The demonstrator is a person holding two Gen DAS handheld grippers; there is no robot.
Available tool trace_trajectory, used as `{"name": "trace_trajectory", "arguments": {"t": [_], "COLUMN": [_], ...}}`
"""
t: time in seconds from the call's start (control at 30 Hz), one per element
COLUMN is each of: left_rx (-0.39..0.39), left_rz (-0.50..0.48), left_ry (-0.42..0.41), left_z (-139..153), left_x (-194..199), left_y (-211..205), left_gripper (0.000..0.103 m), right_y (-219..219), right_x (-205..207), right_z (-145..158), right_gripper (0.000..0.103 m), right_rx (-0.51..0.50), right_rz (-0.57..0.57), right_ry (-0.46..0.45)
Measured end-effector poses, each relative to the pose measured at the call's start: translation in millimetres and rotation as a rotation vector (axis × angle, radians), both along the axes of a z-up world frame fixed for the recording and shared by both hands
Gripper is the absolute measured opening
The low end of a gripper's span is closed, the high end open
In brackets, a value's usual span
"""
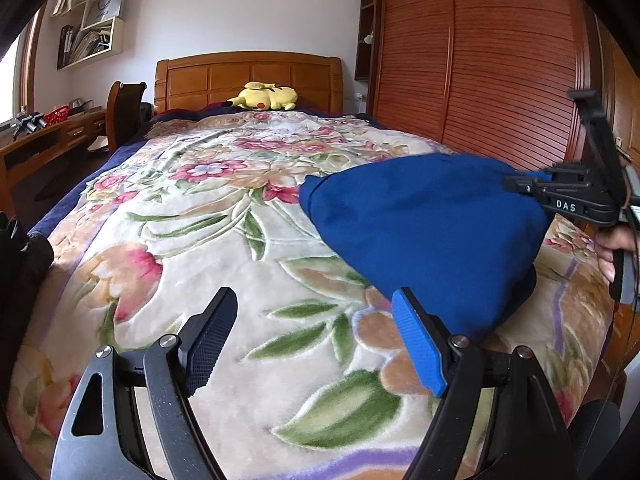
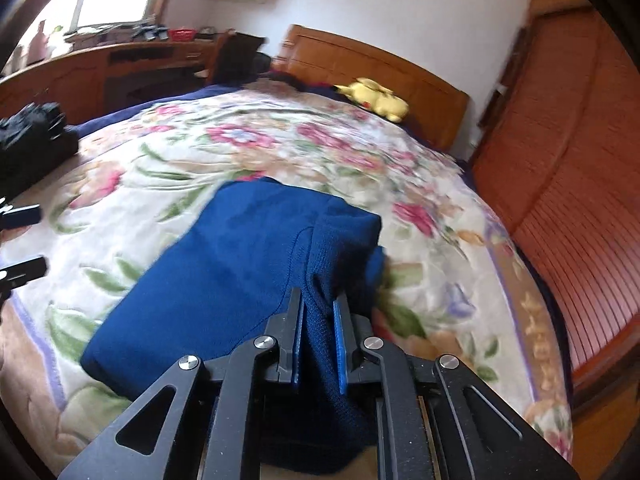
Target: Fold large clothes
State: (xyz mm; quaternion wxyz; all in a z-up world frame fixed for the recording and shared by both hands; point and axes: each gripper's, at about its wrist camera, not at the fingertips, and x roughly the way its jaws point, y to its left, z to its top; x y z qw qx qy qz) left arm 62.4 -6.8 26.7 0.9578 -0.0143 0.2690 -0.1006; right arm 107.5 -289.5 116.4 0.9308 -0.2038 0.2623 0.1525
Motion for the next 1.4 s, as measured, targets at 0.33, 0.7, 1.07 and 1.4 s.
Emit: {"name": "trace_trajectory", "arguments": {"t": [0.33,0.7,1.07,1.4], "left_rx": [0.011,0.036,0.046,0.071], "left_rz": [-0.003,-0.012,-0.016,-0.005], "left_ry": [0.009,0.007,0.005,0.015], "left_z": [-2.3,-4.8,-7.0,-12.0], "left_x": [1.8,0.3,1.0,5.2], "left_y": [-2.9,-7.8,-11.2,-13.1], "left_gripper": [0.080,0.080,0.080,0.080], "right_y": [-14.0,-72.9,-80.7,-79.6], "right_x": [12.1,-67.9,-49.4,-3.8], "right_z": [-50.1,-58.3,-98.1,-115.2], "right_gripper": [0.022,0.064,0.064,0.064], "right_rx": [0.045,0.184,0.306,0.432], "right_rz": [-0.054,-0.139,-0.128,-0.163], "right_ry": [0.146,0.034,0.167,0.223]}}
